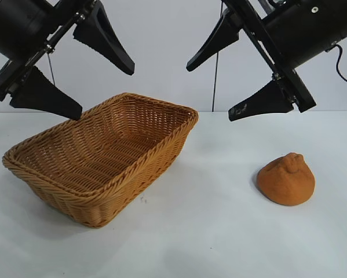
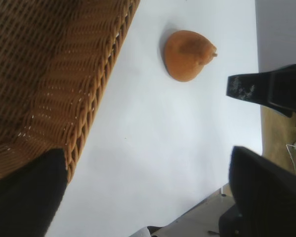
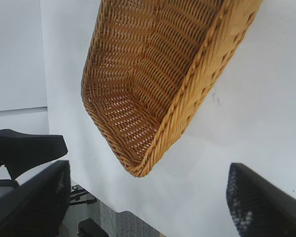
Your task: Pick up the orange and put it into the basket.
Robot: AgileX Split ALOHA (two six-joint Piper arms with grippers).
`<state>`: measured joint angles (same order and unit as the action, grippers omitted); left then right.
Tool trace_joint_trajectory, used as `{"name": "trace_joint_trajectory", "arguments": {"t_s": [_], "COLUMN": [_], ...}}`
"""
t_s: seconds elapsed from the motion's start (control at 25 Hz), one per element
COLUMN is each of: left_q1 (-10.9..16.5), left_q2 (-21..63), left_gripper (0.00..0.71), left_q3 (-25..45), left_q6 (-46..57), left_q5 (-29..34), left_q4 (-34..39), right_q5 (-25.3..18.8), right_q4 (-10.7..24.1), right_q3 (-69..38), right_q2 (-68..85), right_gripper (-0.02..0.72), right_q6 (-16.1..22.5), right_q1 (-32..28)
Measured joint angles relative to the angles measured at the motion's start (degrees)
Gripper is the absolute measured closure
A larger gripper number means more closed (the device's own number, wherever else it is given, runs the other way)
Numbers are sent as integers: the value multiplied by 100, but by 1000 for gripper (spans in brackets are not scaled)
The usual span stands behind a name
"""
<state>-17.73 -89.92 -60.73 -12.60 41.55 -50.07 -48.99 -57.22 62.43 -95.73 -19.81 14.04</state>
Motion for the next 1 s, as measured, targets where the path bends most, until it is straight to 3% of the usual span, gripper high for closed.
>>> {"name": "trace_joint_trajectory", "arguments": {"t_s": [0.4, 0.6, 0.8, 1.0], "left_q1": [0, 347, 518, 174], "left_q2": [0, 108, 463, 644], "left_gripper": [77, 77, 77, 77], "left_q3": [0, 0, 0, 0], "left_q6": [0, 111, 1260, 3383], "left_q5": [-106, 183, 599, 646], "left_q4": [-46, 138, 1290, 2838], "right_q5": [-6, -16, -22, -27], "right_q4": [3, 3, 11, 11], "right_q3": [0, 0, 0, 0], "right_q2": [0, 0, 0, 0], "right_gripper": [115, 115, 115, 115], "right_q6": [0, 0, 0, 0], "right_q1": [0, 0, 0, 0]}}
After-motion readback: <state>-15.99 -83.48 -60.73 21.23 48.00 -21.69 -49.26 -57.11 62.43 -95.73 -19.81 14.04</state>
